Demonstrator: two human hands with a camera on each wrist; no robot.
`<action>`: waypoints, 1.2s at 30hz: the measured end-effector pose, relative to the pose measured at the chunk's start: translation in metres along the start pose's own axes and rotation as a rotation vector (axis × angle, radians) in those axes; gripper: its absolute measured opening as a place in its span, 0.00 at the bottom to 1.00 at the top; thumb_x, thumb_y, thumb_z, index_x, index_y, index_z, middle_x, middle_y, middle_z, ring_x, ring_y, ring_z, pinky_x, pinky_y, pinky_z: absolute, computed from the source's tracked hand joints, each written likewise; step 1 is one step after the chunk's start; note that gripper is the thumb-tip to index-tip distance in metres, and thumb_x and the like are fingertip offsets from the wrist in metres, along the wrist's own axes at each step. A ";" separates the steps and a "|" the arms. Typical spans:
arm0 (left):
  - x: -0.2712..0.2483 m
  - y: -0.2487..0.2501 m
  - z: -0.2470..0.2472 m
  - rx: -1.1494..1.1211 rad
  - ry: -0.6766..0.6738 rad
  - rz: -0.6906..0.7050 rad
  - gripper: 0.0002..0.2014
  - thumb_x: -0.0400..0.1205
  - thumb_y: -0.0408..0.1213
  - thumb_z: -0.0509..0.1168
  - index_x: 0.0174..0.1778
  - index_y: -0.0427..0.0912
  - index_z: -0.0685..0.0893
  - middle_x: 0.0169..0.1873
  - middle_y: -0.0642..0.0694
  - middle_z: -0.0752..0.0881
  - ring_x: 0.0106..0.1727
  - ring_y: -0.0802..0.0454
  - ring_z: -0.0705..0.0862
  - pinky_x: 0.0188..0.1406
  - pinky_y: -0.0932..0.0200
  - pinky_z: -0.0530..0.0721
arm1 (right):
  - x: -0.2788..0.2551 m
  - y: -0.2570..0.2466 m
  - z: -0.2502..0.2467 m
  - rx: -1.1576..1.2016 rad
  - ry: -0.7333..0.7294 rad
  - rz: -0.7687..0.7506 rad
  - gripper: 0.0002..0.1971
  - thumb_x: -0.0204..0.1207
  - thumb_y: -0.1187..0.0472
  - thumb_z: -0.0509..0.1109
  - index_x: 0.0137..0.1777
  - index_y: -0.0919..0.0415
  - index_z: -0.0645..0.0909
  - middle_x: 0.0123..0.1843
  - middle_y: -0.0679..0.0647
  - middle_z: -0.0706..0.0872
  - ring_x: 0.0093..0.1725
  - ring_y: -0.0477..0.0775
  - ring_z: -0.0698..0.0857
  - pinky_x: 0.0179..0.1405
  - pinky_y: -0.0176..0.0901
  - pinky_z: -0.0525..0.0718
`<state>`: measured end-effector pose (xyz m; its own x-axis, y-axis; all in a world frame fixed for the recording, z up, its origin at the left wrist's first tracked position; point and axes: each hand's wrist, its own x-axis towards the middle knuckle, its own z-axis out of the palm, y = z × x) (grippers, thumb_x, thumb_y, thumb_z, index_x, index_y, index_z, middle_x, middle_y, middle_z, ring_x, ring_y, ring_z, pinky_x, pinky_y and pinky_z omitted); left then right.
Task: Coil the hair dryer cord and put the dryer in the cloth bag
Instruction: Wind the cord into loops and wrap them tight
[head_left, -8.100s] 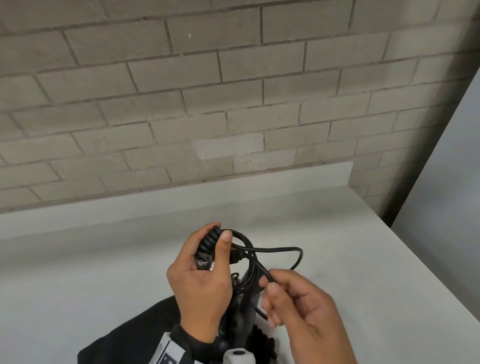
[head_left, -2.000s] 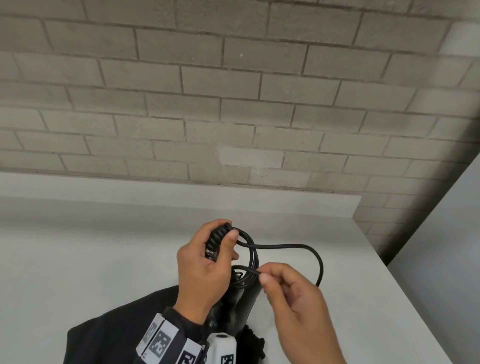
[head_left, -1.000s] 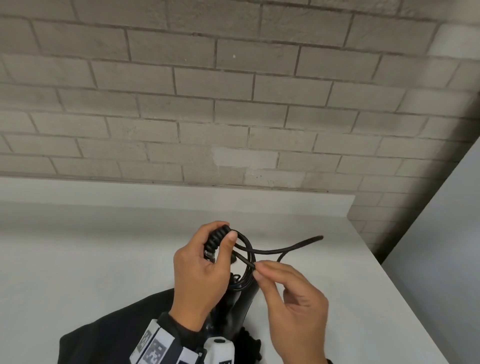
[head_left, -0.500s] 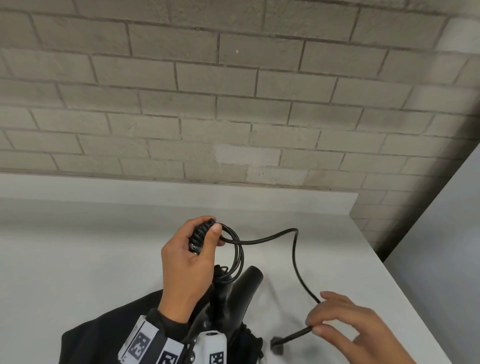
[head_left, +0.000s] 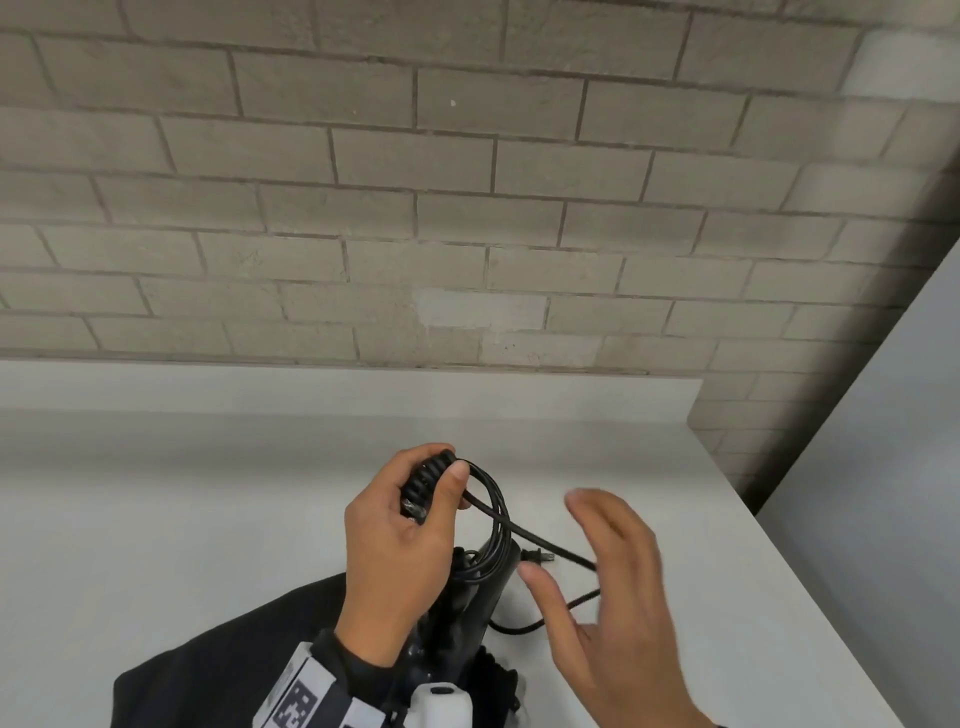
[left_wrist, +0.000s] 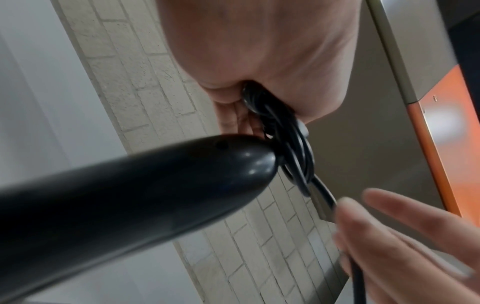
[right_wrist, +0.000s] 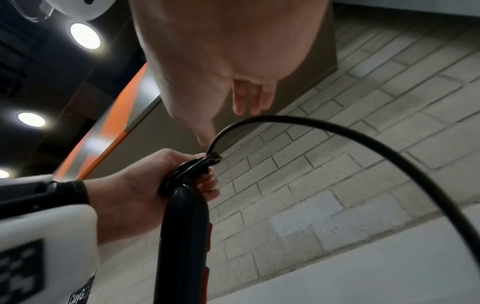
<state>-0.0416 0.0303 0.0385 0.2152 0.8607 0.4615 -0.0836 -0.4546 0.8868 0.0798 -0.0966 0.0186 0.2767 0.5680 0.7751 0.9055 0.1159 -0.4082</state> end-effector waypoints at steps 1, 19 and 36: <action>-0.001 0.000 0.000 0.014 0.002 0.015 0.09 0.77 0.47 0.70 0.51 0.49 0.88 0.38 0.56 0.91 0.39 0.57 0.91 0.44 0.69 0.85 | 0.003 0.000 0.003 -0.002 -0.096 0.027 0.25 0.78 0.50 0.69 0.74 0.53 0.70 0.66 0.46 0.75 0.67 0.43 0.76 0.67 0.33 0.73; -0.011 0.007 -0.002 0.132 -0.147 0.392 0.07 0.83 0.45 0.60 0.54 0.53 0.81 0.34 0.57 0.86 0.32 0.54 0.85 0.29 0.60 0.81 | 0.090 -0.023 -0.031 0.216 -0.213 -0.153 0.05 0.80 0.62 0.71 0.51 0.62 0.87 0.41 0.50 0.82 0.41 0.43 0.82 0.41 0.35 0.81; -0.014 0.009 -0.005 0.036 -0.131 0.475 0.10 0.84 0.53 0.63 0.54 0.53 0.82 0.38 0.58 0.87 0.31 0.55 0.86 0.27 0.57 0.83 | 0.068 -0.019 0.008 0.622 -0.294 0.367 0.08 0.82 0.52 0.67 0.46 0.51 0.86 0.42 0.52 0.89 0.41 0.59 0.86 0.45 0.57 0.86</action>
<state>-0.0498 0.0154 0.0403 0.2823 0.5213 0.8053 -0.1688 -0.7994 0.5766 0.0790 -0.0538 0.0756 0.3486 0.8409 0.4139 0.4016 0.2650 -0.8766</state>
